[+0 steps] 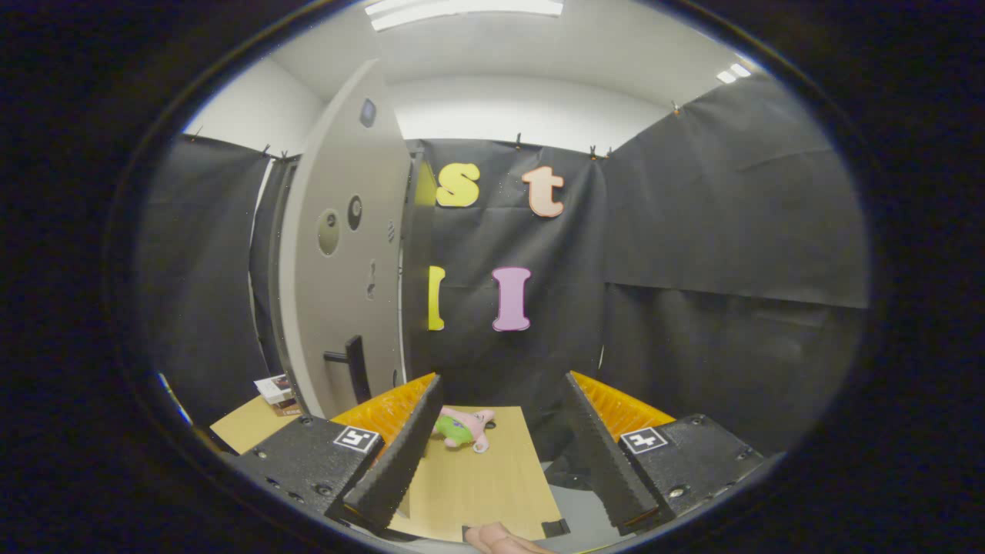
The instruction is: Open the shoe cabinet door, grab the shoes and put them into the shoe cabinet, then close the shoe cabinet door.
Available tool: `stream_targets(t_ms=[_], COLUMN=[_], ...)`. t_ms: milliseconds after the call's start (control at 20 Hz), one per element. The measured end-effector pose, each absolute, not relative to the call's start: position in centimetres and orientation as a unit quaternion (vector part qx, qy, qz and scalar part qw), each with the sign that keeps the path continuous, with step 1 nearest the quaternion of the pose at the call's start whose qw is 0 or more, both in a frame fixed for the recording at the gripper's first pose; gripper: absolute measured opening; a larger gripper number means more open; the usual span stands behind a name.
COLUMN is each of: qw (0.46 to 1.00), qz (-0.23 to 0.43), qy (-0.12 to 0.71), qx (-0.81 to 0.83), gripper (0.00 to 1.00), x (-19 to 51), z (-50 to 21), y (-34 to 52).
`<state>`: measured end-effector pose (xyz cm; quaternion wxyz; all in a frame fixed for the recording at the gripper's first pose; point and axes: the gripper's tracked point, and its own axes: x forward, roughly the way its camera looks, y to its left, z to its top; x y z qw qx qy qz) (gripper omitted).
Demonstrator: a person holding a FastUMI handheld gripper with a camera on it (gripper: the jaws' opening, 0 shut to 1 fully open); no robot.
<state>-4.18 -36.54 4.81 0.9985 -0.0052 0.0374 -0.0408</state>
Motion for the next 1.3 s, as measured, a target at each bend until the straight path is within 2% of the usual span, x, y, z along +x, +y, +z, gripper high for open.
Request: stream_targets(t_ms=[150, 450, 850, 900, 950, 1300], qw=[0.996, 0.997, 0.997, 0.998, 0.998, 0.999], qz=[-0.059, -0.043, 0.011, -0.006, -0.017, -0.024], qy=[0.069, 0.063, 0.07, 0.068, 0.061, 0.047], qx=[0.004, 0.023, 0.009, 0.001, -0.001, 0.002], gripper=[0.99, 0.98, 0.98, 0.97, 0.92, 0.91], x=[-1.7, 1.5, 3.8, 3.7, 3.4, 2.5], z=[2.9, 2.5, 1.0, 0.6, 1.0, 1.1], y=[-38.8, -36.7, -28.5, -28.6, -28.4, -24.1])
